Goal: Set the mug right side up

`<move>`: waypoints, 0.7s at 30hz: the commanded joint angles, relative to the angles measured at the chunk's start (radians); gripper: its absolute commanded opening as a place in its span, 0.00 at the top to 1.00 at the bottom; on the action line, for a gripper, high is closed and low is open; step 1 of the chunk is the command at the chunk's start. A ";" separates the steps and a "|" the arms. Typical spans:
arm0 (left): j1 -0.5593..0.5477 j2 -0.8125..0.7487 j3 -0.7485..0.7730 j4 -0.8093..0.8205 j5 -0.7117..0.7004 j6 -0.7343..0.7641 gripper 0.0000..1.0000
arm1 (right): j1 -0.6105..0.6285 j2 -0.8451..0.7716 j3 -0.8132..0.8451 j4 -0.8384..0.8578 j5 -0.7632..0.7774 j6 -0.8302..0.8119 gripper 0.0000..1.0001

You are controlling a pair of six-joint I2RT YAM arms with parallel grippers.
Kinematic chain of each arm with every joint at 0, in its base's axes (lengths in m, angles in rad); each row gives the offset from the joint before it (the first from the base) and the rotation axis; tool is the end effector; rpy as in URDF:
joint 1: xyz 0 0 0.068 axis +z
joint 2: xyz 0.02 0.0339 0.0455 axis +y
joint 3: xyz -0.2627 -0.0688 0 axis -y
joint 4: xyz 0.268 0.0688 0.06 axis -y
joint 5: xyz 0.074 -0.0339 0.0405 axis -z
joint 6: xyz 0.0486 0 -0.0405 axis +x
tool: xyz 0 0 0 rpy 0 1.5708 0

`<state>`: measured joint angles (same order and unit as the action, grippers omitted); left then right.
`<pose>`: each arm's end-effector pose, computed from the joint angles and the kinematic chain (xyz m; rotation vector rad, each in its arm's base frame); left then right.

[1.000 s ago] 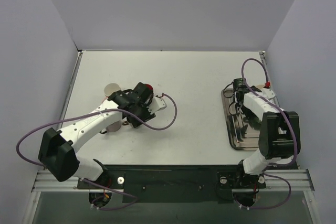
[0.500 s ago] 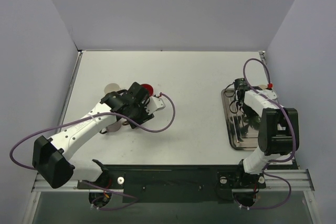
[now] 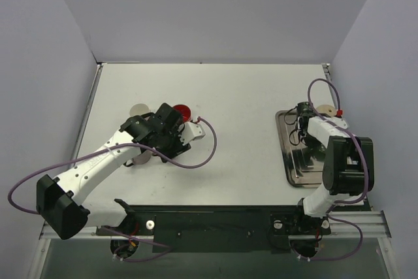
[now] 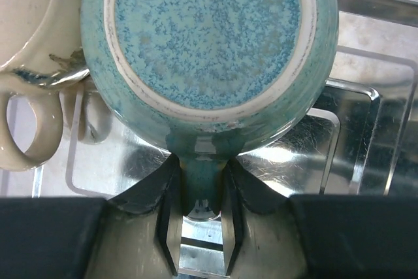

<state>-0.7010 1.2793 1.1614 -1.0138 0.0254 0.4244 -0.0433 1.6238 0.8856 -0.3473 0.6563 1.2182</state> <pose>0.2054 -0.1750 0.2822 1.4510 2.2862 -0.1174 0.3234 -0.0437 0.1403 1.5562 1.7930 -0.3459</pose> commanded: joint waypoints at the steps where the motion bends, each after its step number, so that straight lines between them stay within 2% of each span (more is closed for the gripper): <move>1: 0.000 -0.038 0.044 -0.029 0.073 0.010 0.48 | -0.006 -0.087 -0.033 0.030 -0.046 -0.086 0.99; 6: 0.001 -0.070 0.075 -0.062 0.136 0.016 0.47 | 0.008 -0.319 -0.146 0.111 -0.128 -0.144 1.00; 9: 0.012 -0.090 0.103 -0.086 0.236 0.017 0.47 | 0.037 -0.485 -0.174 0.087 -0.150 -0.230 1.00; 11: 0.032 -0.098 0.141 -0.095 0.313 0.010 0.46 | 0.126 -0.583 -0.178 0.061 -0.127 -0.275 1.00; 13: 0.063 -0.110 0.170 -0.089 0.368 -0.010 0.46 | 0.172 -0.671 -0.177 0.060 -0.133 -0.325 1.00; 18: 0.202 -0.161 0.213 0.024 0.549 -0.131 0.37 | 0.227 -0.814 -0.136 0.119 -0.354 -0.440 1.00; 21: 0.300 -0.176 0.237 0.084 0.669 -0.219 0.34 | 0.359 -0.864 -0.088 0.174 -0.388 -0.500 1.00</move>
<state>-0.5022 1.1431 1.3327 -1.0481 0.4732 0.3386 0.1989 0.8188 0.6922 -0.3199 0.3359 0.8440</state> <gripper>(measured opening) 0.646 0.191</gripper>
